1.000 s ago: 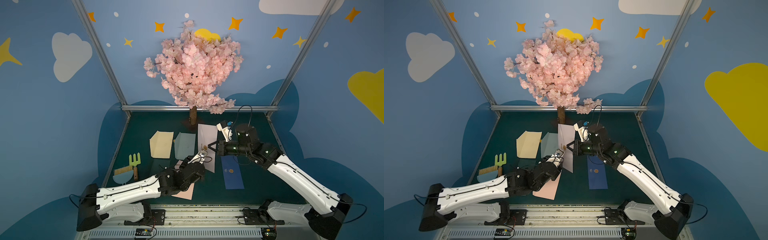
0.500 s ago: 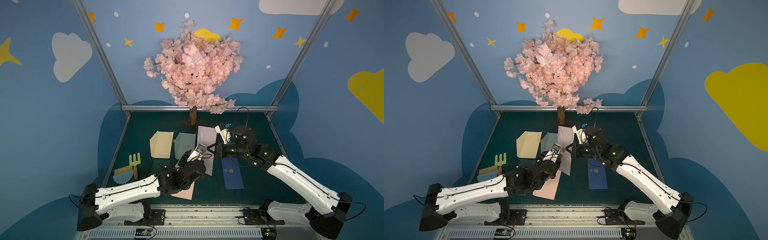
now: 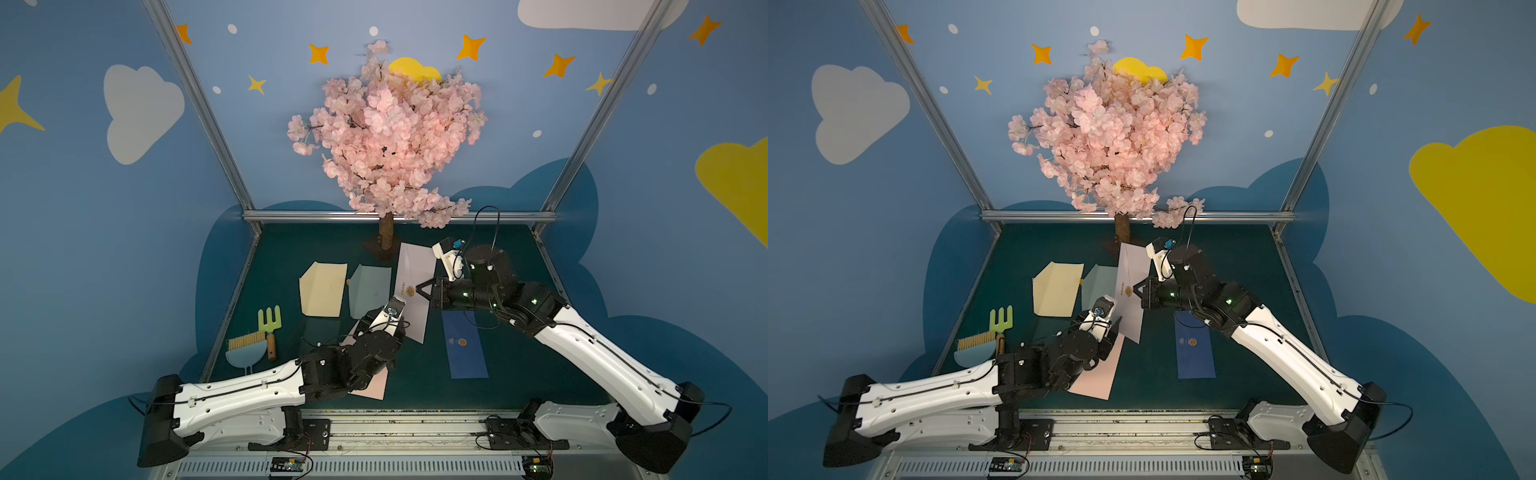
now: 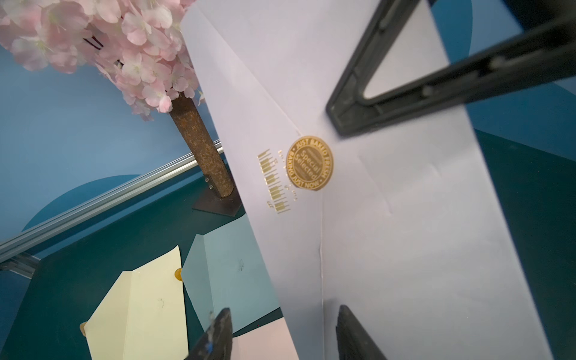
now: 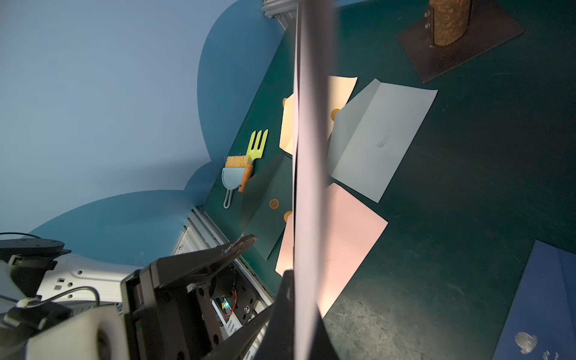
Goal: Open the envelope
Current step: Open the envelope flap on the envelope.
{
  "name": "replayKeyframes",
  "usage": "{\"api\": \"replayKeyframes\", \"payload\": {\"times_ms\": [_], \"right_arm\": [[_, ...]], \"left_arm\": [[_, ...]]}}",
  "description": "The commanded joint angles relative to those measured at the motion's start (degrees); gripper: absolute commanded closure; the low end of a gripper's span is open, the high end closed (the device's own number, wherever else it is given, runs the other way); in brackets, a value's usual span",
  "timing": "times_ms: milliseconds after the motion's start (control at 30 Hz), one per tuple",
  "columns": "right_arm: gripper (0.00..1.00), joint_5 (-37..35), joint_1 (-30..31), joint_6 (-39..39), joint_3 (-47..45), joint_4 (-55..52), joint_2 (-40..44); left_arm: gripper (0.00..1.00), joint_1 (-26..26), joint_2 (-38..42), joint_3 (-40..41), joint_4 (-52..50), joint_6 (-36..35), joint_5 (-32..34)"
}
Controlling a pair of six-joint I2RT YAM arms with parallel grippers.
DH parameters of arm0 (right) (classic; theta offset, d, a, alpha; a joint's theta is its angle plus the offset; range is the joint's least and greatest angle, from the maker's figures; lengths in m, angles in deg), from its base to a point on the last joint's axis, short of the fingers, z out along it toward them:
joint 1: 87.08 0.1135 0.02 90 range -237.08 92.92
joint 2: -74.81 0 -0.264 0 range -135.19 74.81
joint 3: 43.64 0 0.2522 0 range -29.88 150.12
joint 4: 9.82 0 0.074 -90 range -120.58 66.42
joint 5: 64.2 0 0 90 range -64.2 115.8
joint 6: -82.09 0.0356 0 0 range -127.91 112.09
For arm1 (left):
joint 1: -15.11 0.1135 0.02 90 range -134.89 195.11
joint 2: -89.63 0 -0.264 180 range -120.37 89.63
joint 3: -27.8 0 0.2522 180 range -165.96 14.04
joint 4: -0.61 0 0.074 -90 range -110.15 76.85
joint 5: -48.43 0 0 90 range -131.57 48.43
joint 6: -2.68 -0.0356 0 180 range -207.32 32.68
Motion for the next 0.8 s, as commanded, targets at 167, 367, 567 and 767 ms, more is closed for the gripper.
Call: {"api": "replayKeyframes", "payload": {"times_ms": [167,367,567,767], "right_arm": [[1.0,-2.39,1.07,-0.12,2.83,-2.12,-1.05],[1.0,-2.7,1.88,0.5,3.71,-2.29,-0.87],[1.0,-2.96,3.19,1.41,3.4,-1.59,-0.91],[1.0,-3.03,4.09,1.65,3.52,-1.21,-1.0]], "left_arm": [[0.45,-0.64,-3.24,-2.17,2.56,0.46,2.63],[0.45,-0.63,-5.32,-4.3,-0.84,4.08,8.43],[0.44,-0.59,-5.23,-5.16,-2.49,6.11,11.84],[0.44,-0.5,-4.11,-5.03,-4.58,8.13,14.02]]}}
